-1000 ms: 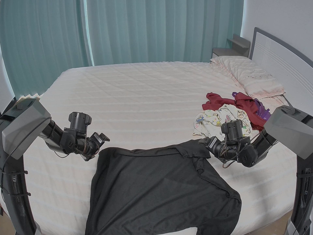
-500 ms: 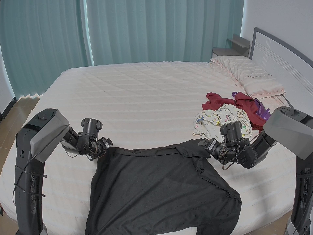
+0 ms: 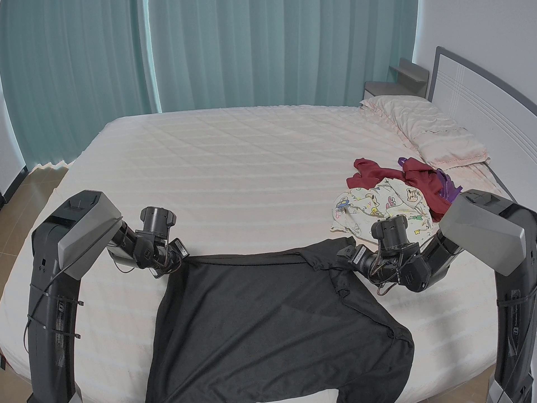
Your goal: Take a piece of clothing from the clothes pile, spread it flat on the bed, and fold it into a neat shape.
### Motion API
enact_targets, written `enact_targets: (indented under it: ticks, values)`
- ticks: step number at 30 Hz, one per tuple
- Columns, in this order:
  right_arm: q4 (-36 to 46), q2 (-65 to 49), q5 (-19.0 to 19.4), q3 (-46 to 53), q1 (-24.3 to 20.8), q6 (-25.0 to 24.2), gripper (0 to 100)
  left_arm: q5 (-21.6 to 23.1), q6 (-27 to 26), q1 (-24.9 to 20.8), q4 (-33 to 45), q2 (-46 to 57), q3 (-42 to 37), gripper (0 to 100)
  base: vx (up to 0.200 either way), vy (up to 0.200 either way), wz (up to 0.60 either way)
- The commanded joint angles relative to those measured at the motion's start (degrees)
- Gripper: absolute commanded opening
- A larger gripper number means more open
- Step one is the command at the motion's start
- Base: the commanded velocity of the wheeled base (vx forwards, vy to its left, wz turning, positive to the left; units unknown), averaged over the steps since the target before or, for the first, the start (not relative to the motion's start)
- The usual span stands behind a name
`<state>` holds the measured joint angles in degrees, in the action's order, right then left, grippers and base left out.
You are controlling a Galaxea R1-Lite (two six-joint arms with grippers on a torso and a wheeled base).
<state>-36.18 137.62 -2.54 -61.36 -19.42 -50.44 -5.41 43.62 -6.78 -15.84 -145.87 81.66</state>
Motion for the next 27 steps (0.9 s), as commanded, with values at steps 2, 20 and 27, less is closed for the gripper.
enact_targets:
  ticks: [2, 20, 27]
  values:
    - [0.1, 4.3, -0.9, -3.9, 0.1, 0.2, 100, -1.1, 0.1, 1.2, 0.2, 1.6, -0.5, 0, 0.0, 0.0, 0.0]
    - [4.0, 7.4, -3.1, -13.1, 0.2, 1.1, 0, -1.2, 0.1, 1.6, 0.4, 2.5, -1.8, 0, 0.0, 0.0, 0.0]
    - [3.6, 5.2, -2.6, -8.6, 1.3, 4.7, 0, -1.3, 0.0, 1.6, 0.4, 3.2, -2.5, 0, 0.0, 0.0, 0.0]
